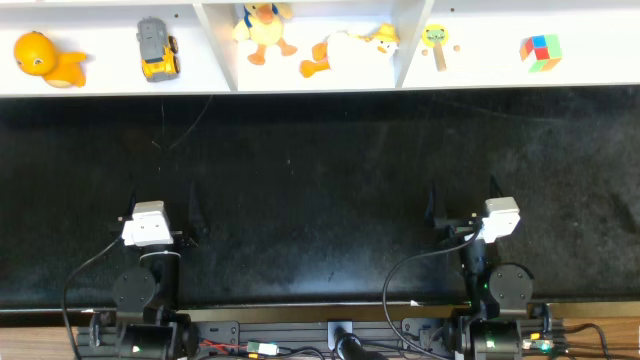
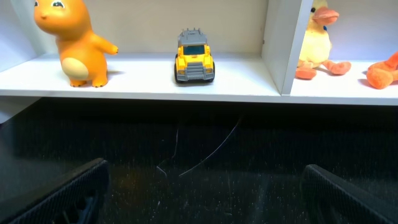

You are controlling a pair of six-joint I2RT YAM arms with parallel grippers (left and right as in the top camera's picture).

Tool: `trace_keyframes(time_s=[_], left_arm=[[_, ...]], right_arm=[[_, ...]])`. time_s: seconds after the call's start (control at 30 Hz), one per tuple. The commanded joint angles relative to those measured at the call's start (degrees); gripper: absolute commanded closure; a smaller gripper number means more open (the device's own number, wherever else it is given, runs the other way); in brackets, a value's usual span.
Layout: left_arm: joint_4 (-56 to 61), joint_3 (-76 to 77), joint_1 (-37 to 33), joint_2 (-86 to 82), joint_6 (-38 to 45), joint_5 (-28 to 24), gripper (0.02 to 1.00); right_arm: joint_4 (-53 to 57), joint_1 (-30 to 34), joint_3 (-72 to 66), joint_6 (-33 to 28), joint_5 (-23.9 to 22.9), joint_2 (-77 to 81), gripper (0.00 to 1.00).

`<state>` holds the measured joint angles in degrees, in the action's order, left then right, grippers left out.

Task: Store Toys

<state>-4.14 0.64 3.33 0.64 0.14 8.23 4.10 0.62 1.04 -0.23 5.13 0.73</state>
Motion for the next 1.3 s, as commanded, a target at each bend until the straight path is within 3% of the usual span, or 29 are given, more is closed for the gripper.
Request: trace_keyframes(time_s=[0.03, 1.3], left_arm=[[-0.02, -0.20, -0.22, -0.48, 0.68, 0.42, 0.020], [-0.02, -0.20, -0.22, -0.48, 0.68, 0.42, 0.020]], right_arm=[[-0.17, 1.73, -0.79, 0.26, 0.35, -0.57, 0.005], [-0.17, 2.51, -0.76, 0.26, 0.39, -0.52, 0.007]])
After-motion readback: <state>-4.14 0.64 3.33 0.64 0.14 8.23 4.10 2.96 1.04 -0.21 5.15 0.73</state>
